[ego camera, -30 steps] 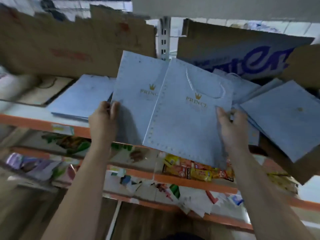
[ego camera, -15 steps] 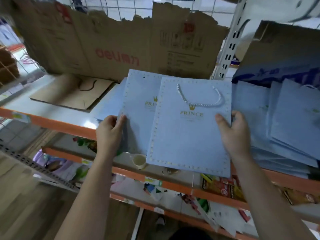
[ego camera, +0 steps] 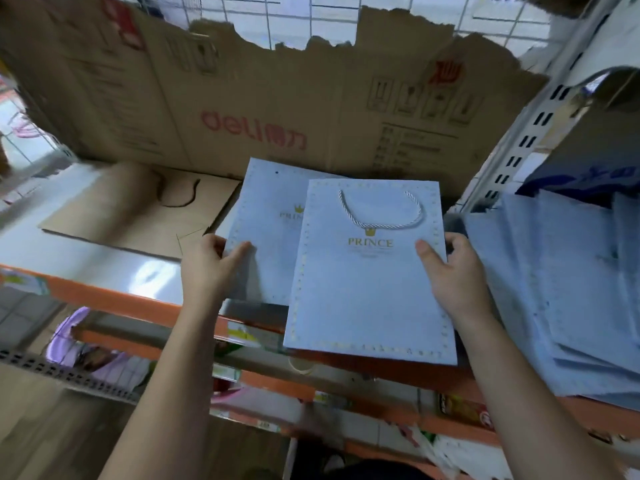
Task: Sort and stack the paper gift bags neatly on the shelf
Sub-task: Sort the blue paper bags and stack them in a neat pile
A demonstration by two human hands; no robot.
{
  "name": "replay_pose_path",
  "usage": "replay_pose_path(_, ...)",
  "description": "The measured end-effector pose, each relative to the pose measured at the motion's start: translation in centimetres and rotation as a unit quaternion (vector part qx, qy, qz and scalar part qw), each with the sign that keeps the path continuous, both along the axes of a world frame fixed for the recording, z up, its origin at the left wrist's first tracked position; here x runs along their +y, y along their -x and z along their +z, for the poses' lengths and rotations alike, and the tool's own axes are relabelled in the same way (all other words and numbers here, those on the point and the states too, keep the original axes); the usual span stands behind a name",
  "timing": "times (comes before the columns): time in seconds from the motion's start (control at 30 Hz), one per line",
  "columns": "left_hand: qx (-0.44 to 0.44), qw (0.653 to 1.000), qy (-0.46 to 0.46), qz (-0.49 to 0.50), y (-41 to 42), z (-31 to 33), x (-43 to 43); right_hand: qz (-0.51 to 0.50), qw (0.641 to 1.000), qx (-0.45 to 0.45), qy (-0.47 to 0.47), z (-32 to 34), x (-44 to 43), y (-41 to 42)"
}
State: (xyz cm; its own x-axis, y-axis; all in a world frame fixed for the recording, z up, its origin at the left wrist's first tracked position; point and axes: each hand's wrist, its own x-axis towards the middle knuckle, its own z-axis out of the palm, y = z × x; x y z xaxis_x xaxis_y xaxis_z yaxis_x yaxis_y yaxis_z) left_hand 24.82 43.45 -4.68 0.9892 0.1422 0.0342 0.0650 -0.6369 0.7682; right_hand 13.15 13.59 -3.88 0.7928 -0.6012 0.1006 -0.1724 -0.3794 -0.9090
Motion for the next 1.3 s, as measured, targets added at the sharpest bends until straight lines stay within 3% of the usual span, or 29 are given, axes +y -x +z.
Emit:
replay_pose_path(0.2, 0.036, 0.989, -0.134, -0.045, -3.6, 0.0, 1.4, -0.052, 0.999, 0.007, -0.008, -0.9, 1.8, -1.0)
replay_pose_path(0.5, 0.026, 0.986, -0.068, -0.148, -6.6, -1.7, 2.8, -0.113, 0.992, 0.037, -0.040, -1.5, 6.1, -1.5)
replay_pose_path(0.7, 0.018, 0.977, -0.091, -0.193, -7.6, -1.6, 2.9, -0.133, 0.989, 0.036, -0.057, -1.3, 7.8, -1.6)
replay_pose_path(0.8, -0.031, 0.965, -0.150, -0.212, -7.7, -1.3, 3.7, -0.120, 0.991, 0.022, -0.061, -0.8, 8.4, -2.7)
replay_pose_path(1.0, -0.217, 0.931, -0.194, -0.218, -8.1, -2.2, 7.5, -0.075, 0.995, 0.008, -0.061, -0.2, 9.3, -7.4)
replay_pose_path(1.17, -0.228, 0.927, -0.205, -0.217, -7.9, -4.2, 8.8, -0.047, 0.995, -0.017, -0.085, -0.6, 10.2, -10.1)
replay_pose_path(1.3, -0.231, 0.930, -0.202, -0.202, -7.5, -4.2, 8.5, -0.076, 0.995, 0.046, 0.041, -0.9, 10.5, -10.4)
